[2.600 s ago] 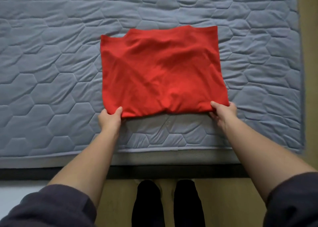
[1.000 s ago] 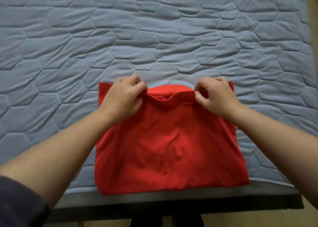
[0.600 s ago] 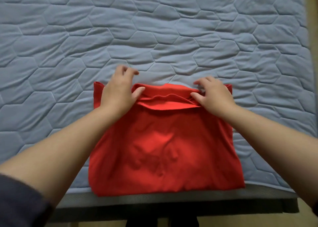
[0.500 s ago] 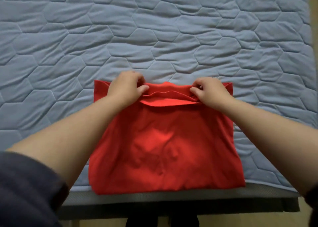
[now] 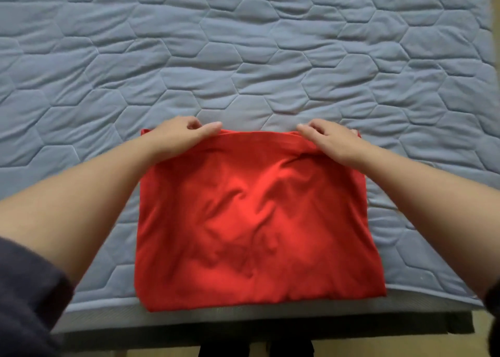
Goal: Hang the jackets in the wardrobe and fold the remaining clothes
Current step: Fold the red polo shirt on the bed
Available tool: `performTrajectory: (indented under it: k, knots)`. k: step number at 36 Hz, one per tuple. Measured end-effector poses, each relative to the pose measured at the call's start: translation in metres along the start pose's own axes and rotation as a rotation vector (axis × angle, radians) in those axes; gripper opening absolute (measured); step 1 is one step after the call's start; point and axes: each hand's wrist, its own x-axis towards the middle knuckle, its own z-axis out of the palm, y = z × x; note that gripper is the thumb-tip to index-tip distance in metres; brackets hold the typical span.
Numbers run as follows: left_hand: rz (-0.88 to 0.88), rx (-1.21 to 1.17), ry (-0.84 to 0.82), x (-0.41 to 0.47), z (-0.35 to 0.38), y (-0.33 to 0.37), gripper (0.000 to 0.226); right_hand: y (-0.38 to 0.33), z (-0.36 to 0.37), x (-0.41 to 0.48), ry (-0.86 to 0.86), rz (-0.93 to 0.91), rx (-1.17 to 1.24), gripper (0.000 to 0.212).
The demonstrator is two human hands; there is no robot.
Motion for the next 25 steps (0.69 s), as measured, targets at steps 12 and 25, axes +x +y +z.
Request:
performTrajectory:
  k: [12, 25]
  knots:
    - [0.078, 0.465, 0.291, -0.013, -0.019, 0.000, 0.019, 0.007, -0.034, 0.002, 0.122, -0.031, -0.646, 0.017]
    - [0.159, 0.501, 0.440, -0.048, 0.108, 0.014, 0.079, -0.019, 0.090, -0.040, 0.256, -0.259, -0.573, 0.073]
